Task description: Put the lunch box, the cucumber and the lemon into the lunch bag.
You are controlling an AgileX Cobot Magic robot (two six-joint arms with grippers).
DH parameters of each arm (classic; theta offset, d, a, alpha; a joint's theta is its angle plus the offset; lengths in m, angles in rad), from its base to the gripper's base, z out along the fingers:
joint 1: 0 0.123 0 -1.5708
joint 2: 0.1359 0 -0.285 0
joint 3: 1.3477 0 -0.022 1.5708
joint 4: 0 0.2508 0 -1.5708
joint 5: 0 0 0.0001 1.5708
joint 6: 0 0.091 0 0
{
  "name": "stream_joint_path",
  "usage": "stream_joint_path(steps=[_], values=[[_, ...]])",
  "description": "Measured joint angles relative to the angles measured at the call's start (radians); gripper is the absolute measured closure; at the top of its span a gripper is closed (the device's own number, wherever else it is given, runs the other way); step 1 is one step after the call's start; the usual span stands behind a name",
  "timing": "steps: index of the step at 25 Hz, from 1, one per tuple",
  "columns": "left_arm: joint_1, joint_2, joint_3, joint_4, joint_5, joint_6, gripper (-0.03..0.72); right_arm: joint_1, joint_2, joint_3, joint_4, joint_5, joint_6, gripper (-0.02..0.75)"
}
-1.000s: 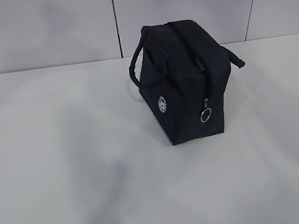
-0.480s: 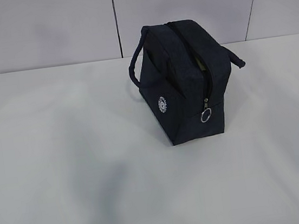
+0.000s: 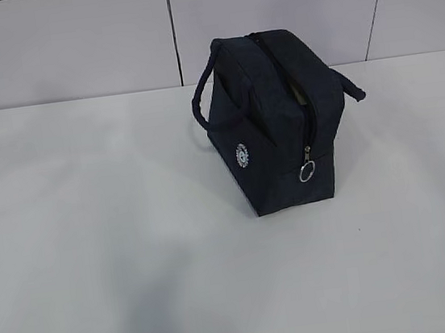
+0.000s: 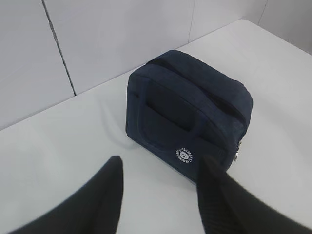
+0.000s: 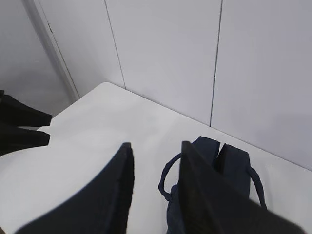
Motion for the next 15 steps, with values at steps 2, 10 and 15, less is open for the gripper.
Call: stream_joint_path(steps=[2,10,15], values=[[0.000,-0.021,0.018,0.000,-0.005,0.000,0.328,0.000,-0.088,0.137,0.000,-0.068,-0.034,0.493],[0.000,-0.041,0.098,0.000,-0.049,0.000,0.330,0.000,-0.376,0.729,0.024,-0.421,-0.161,0.496],[0.000,-0.041,0.180,0.000,-0.127,0.000,0.342,0.000,-0.384,0.970,0.112,-0.530,-0.197,0.496]])
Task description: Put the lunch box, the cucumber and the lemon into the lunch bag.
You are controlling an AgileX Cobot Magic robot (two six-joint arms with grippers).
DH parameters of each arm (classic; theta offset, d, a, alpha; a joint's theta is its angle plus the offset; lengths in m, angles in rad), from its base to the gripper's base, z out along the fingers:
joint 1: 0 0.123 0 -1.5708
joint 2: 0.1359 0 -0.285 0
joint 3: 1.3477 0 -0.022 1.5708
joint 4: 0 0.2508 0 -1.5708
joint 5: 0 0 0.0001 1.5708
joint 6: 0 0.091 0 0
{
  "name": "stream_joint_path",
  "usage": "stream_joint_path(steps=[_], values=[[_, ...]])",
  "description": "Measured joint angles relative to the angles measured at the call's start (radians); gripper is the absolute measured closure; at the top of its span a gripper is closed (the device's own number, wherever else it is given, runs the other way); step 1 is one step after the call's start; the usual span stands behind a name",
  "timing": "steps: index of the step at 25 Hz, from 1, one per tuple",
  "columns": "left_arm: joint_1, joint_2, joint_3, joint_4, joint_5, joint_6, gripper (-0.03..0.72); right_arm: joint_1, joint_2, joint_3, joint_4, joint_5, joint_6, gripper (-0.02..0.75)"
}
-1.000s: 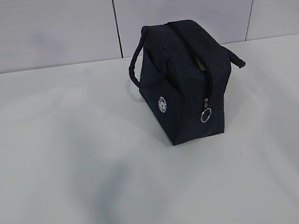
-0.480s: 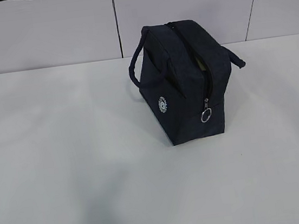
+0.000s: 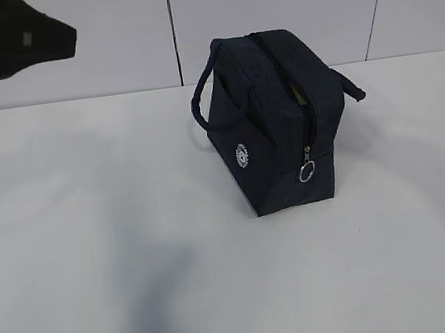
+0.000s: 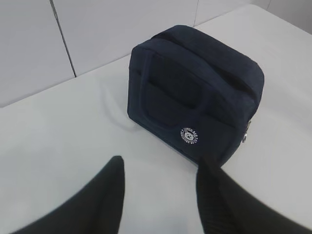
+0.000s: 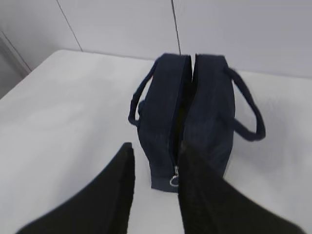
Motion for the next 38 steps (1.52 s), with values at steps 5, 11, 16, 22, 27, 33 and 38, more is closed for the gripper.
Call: stream_joint_path(steps=[5,11,16,22,27,33,38], values=[[0.000,0.000,0.033,0.000,-0.015,0.000,0.343,0.000,0.111,0.057,0.067,-0.025,-0.002,0.496],[0.000,0.000,0.032,0.000,-0.015,0.000,0.343,0.000,0.279,0.059,0.212,-0.010,-0.132,0.496],[0.000,0.000,0.047,0.000,-0.015,0.000,0.343,0.000,0.425,0.059,0.231,0.017,-0.252,0.491],[0.000,0.000,0.083,0.000,-0.015,0.000,0.343,0.000,0.546,0.059,0.235,0.015,-0.366,0.399],[0.000,0.000,0.083,0.000,-0.031,0.000,0.343,0.000,0.602,0.059,0.235,0.042,-0.567,0.344],[0.000,0.000,0.083,0.000,-0.035,0.000,0.343,0.000,0.645,0.059,0.263,0.040,-0.774,0.339],[0.000,0.000,0.083,0.000,-0.041,0.000,0.343,0.000,0.711,0.059,0.330,0.040,-0.804,0.290]])
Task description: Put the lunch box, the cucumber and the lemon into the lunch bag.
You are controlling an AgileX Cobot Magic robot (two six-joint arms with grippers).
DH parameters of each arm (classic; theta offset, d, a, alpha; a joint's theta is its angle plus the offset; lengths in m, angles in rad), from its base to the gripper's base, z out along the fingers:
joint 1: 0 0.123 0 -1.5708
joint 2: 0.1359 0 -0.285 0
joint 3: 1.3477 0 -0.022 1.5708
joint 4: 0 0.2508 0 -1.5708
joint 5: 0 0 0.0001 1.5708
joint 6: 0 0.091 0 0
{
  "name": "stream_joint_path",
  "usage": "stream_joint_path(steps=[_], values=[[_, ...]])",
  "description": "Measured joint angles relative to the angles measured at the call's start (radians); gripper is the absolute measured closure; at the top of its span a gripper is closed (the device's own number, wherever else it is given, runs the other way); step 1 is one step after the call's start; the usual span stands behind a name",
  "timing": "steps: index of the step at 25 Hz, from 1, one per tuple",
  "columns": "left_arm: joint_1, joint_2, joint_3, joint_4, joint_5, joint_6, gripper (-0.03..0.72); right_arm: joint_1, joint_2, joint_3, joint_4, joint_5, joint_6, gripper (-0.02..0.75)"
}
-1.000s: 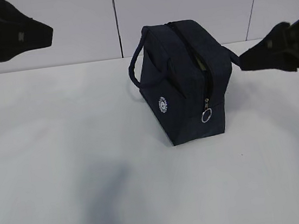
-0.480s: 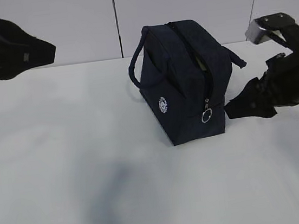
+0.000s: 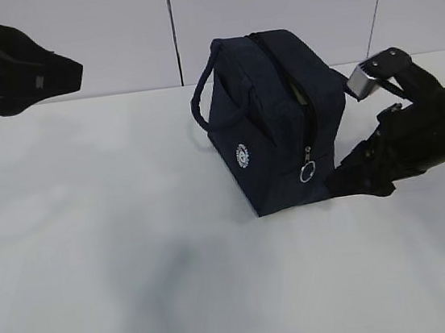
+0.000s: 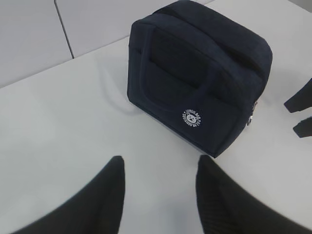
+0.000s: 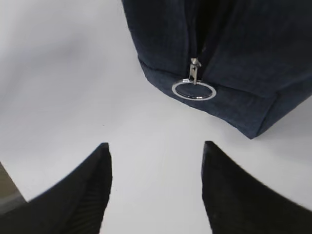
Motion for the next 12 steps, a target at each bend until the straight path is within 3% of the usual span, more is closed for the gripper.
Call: stream_joint_path(steps=[5,12], values=[[0.000,0.002,0.000,0.000,-0.010,0.000,0.344,0.000,0.094,-0.002,0.217,-0.005,-0.004,0.258],[0.000,0.002,0.000,0.000,-0.018,0.000,0.344,0.000,0.190,-0.002,0.431,-0.020,-0.004,0.255]])
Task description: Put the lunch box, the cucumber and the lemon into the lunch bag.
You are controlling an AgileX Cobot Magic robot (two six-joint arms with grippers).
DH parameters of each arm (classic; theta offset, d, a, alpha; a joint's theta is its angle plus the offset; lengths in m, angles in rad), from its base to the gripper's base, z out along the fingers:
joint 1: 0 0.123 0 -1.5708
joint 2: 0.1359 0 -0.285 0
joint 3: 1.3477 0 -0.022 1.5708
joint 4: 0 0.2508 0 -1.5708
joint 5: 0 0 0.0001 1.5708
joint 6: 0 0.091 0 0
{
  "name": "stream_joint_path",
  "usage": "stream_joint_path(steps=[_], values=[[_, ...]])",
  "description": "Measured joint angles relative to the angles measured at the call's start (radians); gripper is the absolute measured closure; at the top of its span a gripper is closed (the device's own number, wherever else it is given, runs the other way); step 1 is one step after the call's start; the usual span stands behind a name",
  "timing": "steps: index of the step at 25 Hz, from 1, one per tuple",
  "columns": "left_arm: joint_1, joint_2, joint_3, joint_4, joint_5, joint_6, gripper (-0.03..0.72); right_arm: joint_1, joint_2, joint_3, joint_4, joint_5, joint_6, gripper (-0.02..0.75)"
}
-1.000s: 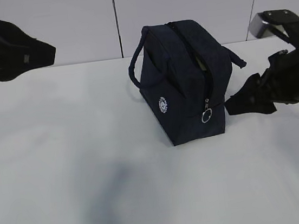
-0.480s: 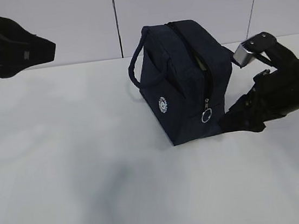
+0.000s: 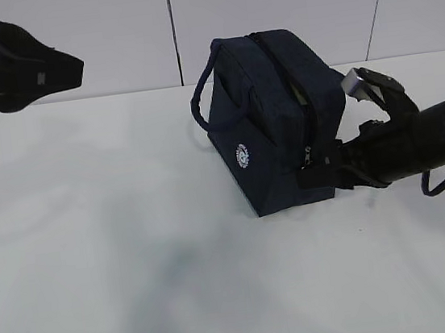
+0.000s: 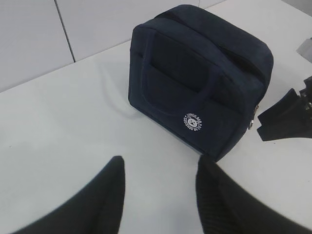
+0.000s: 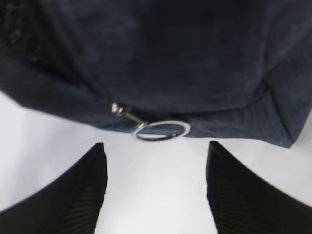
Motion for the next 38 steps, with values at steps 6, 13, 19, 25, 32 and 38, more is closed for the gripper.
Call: stream_joint_path(steps=[6,13,19,25,32,38], values=[[0.000,0.000,0.000,0.000,0.000,0.000,0.344,0.000,0.031,-0.002,0.128,0.000,-0.019,0.255],[0.000,0.000,0.000,0.000,0.000,0.000,0.347,0.000,0.034,-0.002,0.194,-0.037,-0.030,0.305],[0.000,0.000,0.000,0.000,-0.002,0.000,0.347,0.000,0.042,-0.002,0.200,-0.043,-0.032,0.409],[0.000,0.000,0.000,0.000,-0.002,0.000,0.356,0.000,0.043,-0.002,0.200,-0.044,-0.032,0.505],[0.000,0.000,0.000,0.000,-0.002,0.000,0.363,0.000,0.043,-0.002,0.200,-0.061,-0.054,0.591],[0.000,0.000,0.000,0.000,-0.002,0.000,0.370,0.000,0.043,-0.002,0.171,-0.038,-0.181,0.594]])
